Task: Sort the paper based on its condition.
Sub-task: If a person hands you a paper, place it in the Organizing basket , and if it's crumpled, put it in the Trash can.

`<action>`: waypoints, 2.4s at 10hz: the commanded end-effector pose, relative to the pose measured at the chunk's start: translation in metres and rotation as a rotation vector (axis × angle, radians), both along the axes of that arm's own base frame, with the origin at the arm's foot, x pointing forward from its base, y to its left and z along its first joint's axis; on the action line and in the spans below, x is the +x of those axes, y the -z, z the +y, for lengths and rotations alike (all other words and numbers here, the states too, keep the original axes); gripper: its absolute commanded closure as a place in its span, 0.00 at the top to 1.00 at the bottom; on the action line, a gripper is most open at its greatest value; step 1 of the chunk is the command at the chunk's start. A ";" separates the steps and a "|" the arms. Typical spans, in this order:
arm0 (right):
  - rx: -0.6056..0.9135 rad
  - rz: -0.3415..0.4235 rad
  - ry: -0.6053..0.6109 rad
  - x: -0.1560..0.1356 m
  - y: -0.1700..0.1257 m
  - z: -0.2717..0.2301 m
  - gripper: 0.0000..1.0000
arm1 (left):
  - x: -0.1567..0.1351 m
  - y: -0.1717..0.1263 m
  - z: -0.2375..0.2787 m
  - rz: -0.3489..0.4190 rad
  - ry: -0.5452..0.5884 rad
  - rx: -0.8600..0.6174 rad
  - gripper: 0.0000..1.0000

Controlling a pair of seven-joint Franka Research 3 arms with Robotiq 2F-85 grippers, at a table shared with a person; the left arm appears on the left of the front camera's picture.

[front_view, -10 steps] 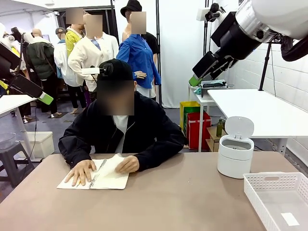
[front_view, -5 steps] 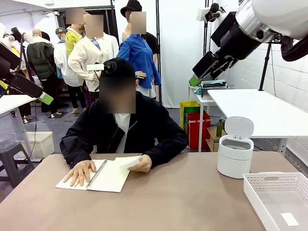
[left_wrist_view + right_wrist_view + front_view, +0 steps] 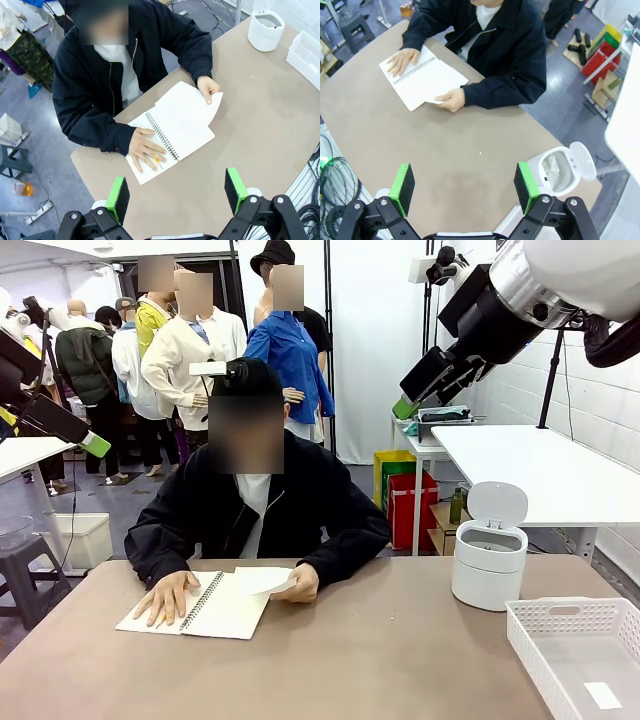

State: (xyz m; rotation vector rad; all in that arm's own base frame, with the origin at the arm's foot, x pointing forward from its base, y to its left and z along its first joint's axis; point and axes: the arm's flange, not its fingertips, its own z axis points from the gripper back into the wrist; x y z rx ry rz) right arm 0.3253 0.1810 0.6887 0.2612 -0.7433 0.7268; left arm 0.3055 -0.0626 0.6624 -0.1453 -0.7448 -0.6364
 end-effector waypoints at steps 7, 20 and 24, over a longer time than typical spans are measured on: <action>0.001 0.002 0.001 0.000 0.001 0.000 1.00 | 0.000 0.000 0.000 0.000 0.000 0.000 1.00; 0.001 0.002 0.001 0.000 0.001 0.000 1.00 | 0.000 0.000 0.000 0.000 0.000 0.000 1.00; 0.001 0.002 0.001 0.000 0.001 0.000 1.00 | 0.000 0.000 0.000 0.000 0.000 0.000 1.00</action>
